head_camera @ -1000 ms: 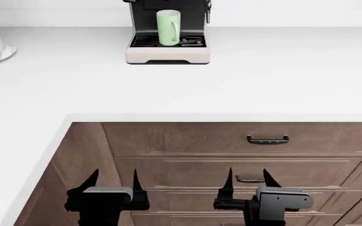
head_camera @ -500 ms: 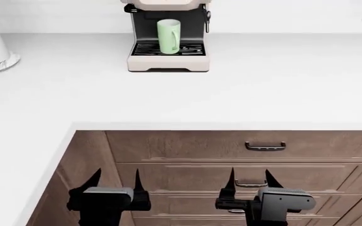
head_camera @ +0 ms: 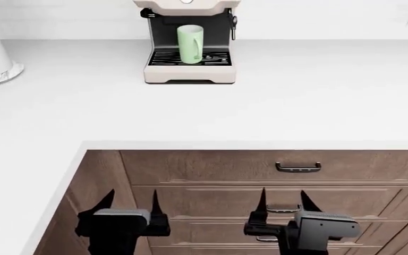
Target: Pick the mug from under the coffee machine dispenser and place it on the counter.
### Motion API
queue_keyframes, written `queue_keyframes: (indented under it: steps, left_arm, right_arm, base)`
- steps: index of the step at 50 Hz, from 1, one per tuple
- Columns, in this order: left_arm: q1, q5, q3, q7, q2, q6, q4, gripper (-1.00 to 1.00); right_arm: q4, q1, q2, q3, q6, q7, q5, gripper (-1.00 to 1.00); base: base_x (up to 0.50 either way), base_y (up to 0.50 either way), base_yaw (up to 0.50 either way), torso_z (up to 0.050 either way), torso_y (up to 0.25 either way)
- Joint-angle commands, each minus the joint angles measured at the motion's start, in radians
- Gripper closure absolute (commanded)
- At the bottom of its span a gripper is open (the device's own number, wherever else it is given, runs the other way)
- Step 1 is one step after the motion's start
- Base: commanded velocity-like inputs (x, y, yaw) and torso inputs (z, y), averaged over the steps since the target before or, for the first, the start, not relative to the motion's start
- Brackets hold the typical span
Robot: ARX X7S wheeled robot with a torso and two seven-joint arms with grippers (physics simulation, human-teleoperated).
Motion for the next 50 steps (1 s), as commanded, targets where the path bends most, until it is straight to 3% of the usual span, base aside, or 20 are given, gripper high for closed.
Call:
queue_keyframes:
  steps: [1,4,6,8,9,10,12,13,14,16,20,25,38,50]
  left_arm:
    - [-0.006,-0.179,-0.033,-0.039,-0.055,-0.373,0.399,-1.0]
    - [-0.075,-0.318,-0.084,-0.134,-0.097,-0.688,0.705,-1.0]
    - [-0.17,-0.466,-0.16,-0.211,-0.112,-0.914,0.877,-1.0]
    - [-0.326,-0.735,-0.317,-0.337,-0.098,-1.197,0.99,-1.0]
    - [-0.431,-0.885,-0.413,-0.466,-0.105,-1.324,0.999,-1.0]
    - [-0.537,-1.035,-0.445,-0.616,-0.162,-1.367,0.951,-1.0]
    - [-0.707,-1.335,-0.337,-0.916,-0.305,-1.282,0.86,-1.0]
    - [-0.789,-1.485,-0.281,-1.066,-0.356,-1.244,0.831,-1.0]
    - [-0.857,-1.635,-0.239,-1.169,-0.392,-1.215,0.804,-1.0]
    - [-0.964,-1.863,-0.182,-1.233,-0.443,-1.178,0.761,-1.0]
    - [-1.166,-1.992,-0.079,-1.302,-0.525,-1.139,0.661,-1.0]
    - [-1.279,-2.029,-0.027,-1.302,-0.571,-1.152,0.589,-1.0]
    - [-1.317,-2.063,-0.053,-1.285,-0.676,-1.148,0.542,-1.0]
    - [-1.286,-2.029,-0.087,-1.244,-0.696,-1.16,0.551,-1.0]
  right_arm:
    - [-0.476,-0.047,0.057,0.004,0.302,0.057,0.128,-1.0]
    - [-0.799,0.018,0.106,0.067,0.637,0.166,0.267,-1.0]
    - [-0.977,0.145,0.135,0.168,0.931,0.282,0.458,-1.0]
    - [-0.982,0.314,0.38,0.125,0.92,0.582,0.758,-1.0]
    - [-0.982,0.431,0.502,0.061,0.877,0.732,0.908,-1.0]
    - [-0.982,0.559,0.591,0.002,0.84,0.882,1.058,-1.0]
    - [-0.982,0.75,0.665,-0.042,0.843,1.164,1.358,-1.0]
    - [-0.982,0.819,0.688,-0.045,0.849,1.225,1.508,-1.0]
    - [-0.977,0.873,0.708,-0.055,0.846,1.264,1.599,-1.0]
    - [-0.958,0.959,0.733,-0.074,0.844,1.31,1.675,-1.0]
    - [-0.889,1.144,0.746,-0.156,0.866,1.373,1.781,-1.0]
    - [-0.856,1.295,0.786,-0.293,0.812,1.381,1.808,-1.0]
    - [-0.816,1.28,0.749,-0.308,0.786,1.299,1.713,-1.0]
    - [-0.792,1.273,0.713,-0.313,0.787,1.244,1.654,-1.0]
  base:
    - [0.0,0.0,0.0,0.0,0.0]
    - [0.0,0.0,0.0,0.0,0.0]
    - [0.0,0.0,0.0,0.0,0.0]
    - [0.0,0.0,0.0,0.0,0.0]
    - [0.0,0.0,0.0,0.0,0.0]
    - [0.0,0.0,0.0,0.0,0.0]
    - [0.0,0.0,0.0,0.0,0.0]
    - [0.0,0.0,0.0,0.0,0.0]
    - [0.0,0.0,0.0,0.0,0.0]
    - [0.0,0.0,0.0,0.0,0.0]
    - [0.0,0.0,0.0,0.0,0.0]
    - [0.0,0.0,0.0,0.0,0.0]
    - [0.0,0.0,0.0,0.0,0.0]
    - [0.05,0.0,0.0,0.0,0.0]
